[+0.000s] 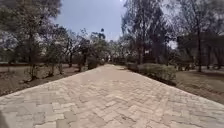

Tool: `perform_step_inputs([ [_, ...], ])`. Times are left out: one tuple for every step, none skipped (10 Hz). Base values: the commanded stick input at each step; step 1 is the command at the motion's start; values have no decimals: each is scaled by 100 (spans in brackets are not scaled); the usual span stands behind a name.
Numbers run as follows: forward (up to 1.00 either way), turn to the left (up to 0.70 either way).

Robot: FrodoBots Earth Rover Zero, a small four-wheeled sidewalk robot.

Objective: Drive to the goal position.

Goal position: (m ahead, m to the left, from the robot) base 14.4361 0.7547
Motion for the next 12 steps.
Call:
perform_step_inputs([
  [85, 0],
  [85, 0],
  [85, 0],
  [85, 0],
  [85, 1],
  [85, 3],
  [85, 15],
  [85, 3],
  [85, 0],
  [85, 0],
  [85, 0],
  [85, 0],
])
